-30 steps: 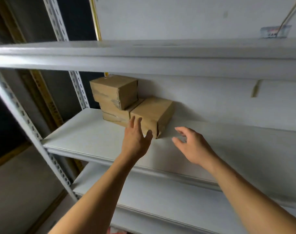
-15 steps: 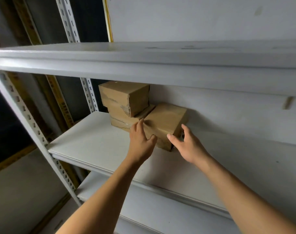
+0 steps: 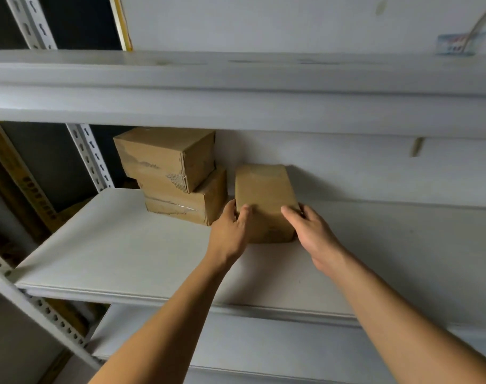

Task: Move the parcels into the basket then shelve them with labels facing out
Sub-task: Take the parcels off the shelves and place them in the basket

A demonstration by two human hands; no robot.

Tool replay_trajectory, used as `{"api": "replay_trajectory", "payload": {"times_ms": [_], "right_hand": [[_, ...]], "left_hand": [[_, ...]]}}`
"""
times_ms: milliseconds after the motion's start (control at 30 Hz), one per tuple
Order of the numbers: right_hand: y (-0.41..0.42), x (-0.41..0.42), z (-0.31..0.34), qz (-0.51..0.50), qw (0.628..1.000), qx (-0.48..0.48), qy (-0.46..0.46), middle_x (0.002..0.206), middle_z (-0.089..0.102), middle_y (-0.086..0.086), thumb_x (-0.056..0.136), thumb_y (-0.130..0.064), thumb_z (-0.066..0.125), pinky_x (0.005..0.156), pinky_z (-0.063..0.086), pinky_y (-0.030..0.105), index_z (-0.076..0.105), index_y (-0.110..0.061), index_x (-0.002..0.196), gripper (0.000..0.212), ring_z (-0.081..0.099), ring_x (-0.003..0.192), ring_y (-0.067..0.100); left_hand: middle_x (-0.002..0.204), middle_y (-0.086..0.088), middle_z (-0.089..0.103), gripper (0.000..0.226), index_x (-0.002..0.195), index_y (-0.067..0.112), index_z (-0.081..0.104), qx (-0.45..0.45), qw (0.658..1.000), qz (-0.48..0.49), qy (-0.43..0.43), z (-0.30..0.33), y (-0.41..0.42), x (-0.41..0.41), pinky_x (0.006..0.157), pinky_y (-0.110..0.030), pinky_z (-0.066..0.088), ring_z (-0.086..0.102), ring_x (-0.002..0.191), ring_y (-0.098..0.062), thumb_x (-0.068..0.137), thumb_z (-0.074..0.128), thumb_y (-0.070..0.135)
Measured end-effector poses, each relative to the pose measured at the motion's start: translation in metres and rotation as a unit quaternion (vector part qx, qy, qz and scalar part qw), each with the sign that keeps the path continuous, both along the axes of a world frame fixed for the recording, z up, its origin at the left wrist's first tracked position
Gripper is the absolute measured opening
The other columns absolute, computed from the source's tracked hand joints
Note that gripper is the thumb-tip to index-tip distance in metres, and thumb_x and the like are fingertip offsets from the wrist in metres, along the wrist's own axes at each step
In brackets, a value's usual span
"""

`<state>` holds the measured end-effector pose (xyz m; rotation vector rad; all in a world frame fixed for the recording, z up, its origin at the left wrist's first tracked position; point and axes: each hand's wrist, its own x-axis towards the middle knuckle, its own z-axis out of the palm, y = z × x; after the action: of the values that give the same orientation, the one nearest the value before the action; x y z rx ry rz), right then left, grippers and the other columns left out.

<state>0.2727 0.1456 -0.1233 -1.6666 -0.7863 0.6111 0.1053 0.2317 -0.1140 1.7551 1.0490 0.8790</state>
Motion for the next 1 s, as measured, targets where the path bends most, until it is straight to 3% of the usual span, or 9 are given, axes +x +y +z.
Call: {"api": "replay_trajectory", "payload": {"times_ms": [167,267,333,467,633,733,833,1000], "right_hand": [[-0.034,-0.010,-0.004,-0.076,0.997,0.027,-0.014,0.119,0.075,-0.015,0.077,-0.076,0.058,0.109,0.052,0.041,0.070,-0.029,0.126,0.069,0.068,0.114,0.007],[-0.065,-0.007,-0.009,-0.125,0.991,0.042,-0.024,0.122,0.074,-0.018,0.080,-0.075,0.057,0.108,0.051,0.037,0.069,-0.032,0.128,0.066,0.067,0.117,0.005],[-0.091,-0.004,-0.008,-0.151,0.987,0.044,-0.027,0.122,0.074,-0.018,0.082,-0.073,0.058,0.109,0.051,0.037,0.068,-0.035,0.128,0.060,0.067,0.117,0.005],[-0.156,0.003,-0.001,-0.197,0.979,0.052,-0.021,0.125,0.073,-0.020,0.086,-0.069,0.060,0.110,0.050,0.039,0.065,-0.037,0.134,0.058,0.066,0.119,0.003],[-0.248,0.012,0.004,-0.260,0.963,0.064,-0.010,0.122,0.071,-0.026,0.101,-0.058,0.060,0.104,0.053,0.034,0.063,-0.055,0.122,0.022,0.066,0.117,0.000],[-0.308,0.013,-0.001,-0.297,0.953,0.063,0.003,0.129,0.066,-0.024,0.091,-0.073,0.058,0.102,0.053,0.034,0.058,-0.063,0.123,0.033,0.064,0.121,0.006],[-0.376,0.014,-0.013,-0.342,0.938,0.061,0.018,0.135,0.063,-0.024,0.085,-0.082,0.058,0.108,0.049,0.038,0.054,-0.058,0.135,0.055,0.061,0.126,0.007],[-0.500,0.014,-0.033,-0.440,0.895,0.058,0.040,0.120,0.067,-0.030,0.096,-0.063,0.063,0.105,0.049,0.034,0.055,-0.058,0.130,0.034,0.062,0.114,-0.005]], "left_hand": [[0.120,0.010,0.062,0.039,0.147,0.030,0.054,0.012,0.998,-0.060,-0.029,-0.001,-0.015,0.007,0.090,-0.029,0.042,0.058,0.110,-0.013,0.110,0.047,0.040],[0.117,0.012,0.065,0.039,0.147,0.034,0.054,0.019,0.993,-0.105,-0.047,-0.006,-0.031,0.022,0.083,-0.022,0.045,0.061,0.103,-0.008,0.109,0.050,0.037],[0.114,0.017,0.066,0.040,0.148,0.035,0.054,0.019,0.989,-0.139,-0.055,-0.007,-0.046,0.034,0.079,-0.010,0.043,0.062,0.094,0.004,0.108,0.051,0.036],[0.100,0.027,0.066,0.038,0.146,0.036,0.054,0.006,0.975,-0.210,-0.068,-0.006,-0.090,0.060,0.076,-0.004,0.043,0.059,0.087,0.021,0.108,0.052,0.035],[0.101,0.032,0.064,0.039,0.147,0.037,0.053,-0.011,0.953,-0.292,-0.084,-0.002,-0.164,0.095,0.072,-0.001,0.043,0.060,0.087,0.024,0.108,0.052,0.033],[0.110,0.032,0.063,0.040,0.149,0.037,0.051,-0.018,0.934,-0.347,-0.085,-0.003,-0.218,0.113,0.072,0.000,0.044,0.060,0.089,0.023,0.109,0.051,0.033],[0.109,0.034,0.068,0.038,0.146,0.037,0.054,-0.035,0.916,-0.392,-0.084,-0.010,-0.281,0.132,0.075,-0.004,0.047,0.064,0.093,0.018,0.109,0.052,0.029],[0.119,0.030,0.071,0.035,0.139,0.047,0.057,-0.066,0.879,-0.469,-0.053,-0.031,-0.401,0.158,0.097,-0.024,0.050,0.066,0.112,0.007,0.109,0.053,0.030]]}}
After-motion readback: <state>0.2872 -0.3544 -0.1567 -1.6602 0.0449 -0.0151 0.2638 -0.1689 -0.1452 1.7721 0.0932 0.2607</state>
